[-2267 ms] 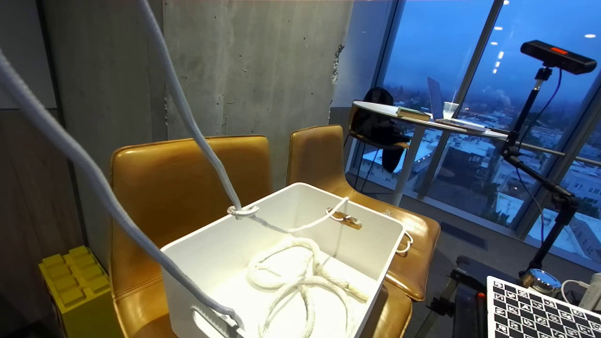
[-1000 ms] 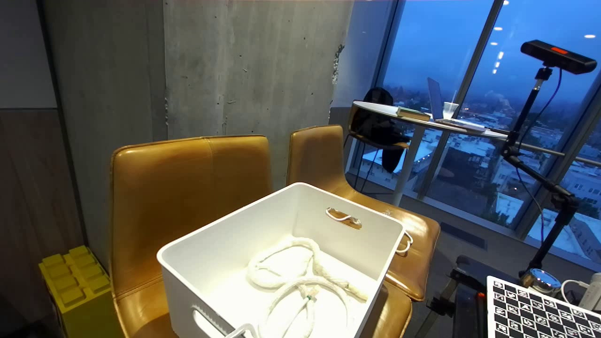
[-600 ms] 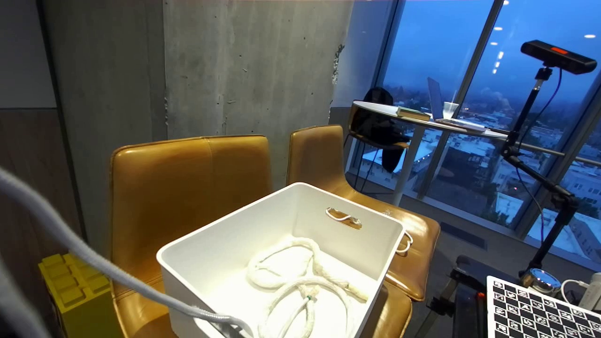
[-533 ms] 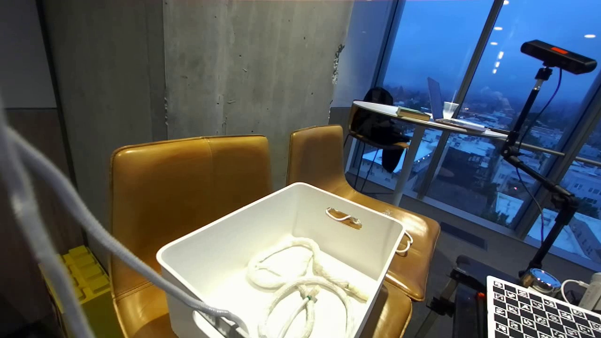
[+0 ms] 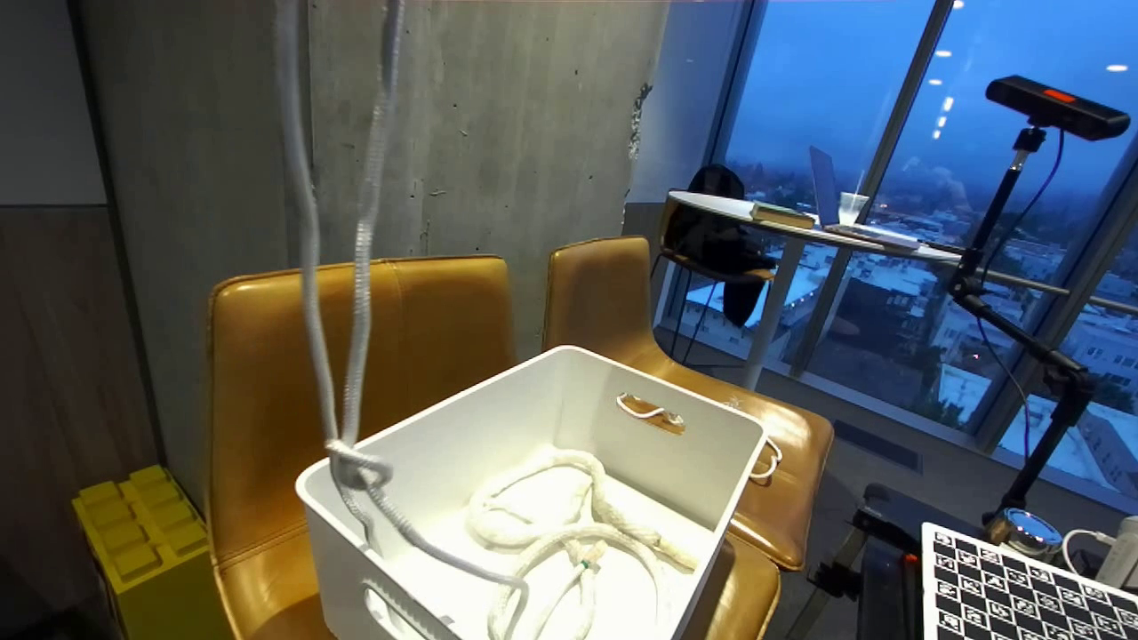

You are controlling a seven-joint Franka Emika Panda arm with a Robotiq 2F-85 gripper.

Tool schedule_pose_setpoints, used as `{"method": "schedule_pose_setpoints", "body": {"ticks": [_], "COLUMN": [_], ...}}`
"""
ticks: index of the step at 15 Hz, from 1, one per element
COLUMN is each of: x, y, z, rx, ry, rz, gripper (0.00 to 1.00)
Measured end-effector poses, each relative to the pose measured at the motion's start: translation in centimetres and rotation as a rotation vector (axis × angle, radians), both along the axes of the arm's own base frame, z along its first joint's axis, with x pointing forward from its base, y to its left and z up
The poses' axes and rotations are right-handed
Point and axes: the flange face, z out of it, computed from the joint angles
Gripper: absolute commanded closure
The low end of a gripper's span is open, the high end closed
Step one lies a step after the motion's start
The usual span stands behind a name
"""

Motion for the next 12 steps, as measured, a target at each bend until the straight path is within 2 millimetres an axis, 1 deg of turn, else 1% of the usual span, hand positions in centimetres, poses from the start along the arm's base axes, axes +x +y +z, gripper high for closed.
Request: {"method": "schedule_pose_setpoints", "body": {"ticks": [2,4,6,9,12], "x": [0.2,0.0,-0.3,-0.6,-0.7], "y": [-2.6,-4.8,-7.0,-10.9,-15.2], "z": [-0.1,-0.4,-1.0,-2.9,-5.8], "rx": [0.019,0.033,0.041,0.048,0.055], "ry": [0.037,0.067,0.096,0.139,0.167], "rz": [-0.029,-0.05,-0.073,-0.117,-0.152], "gripper": [1.0,1.0,1.0,1.0,1.0]}}
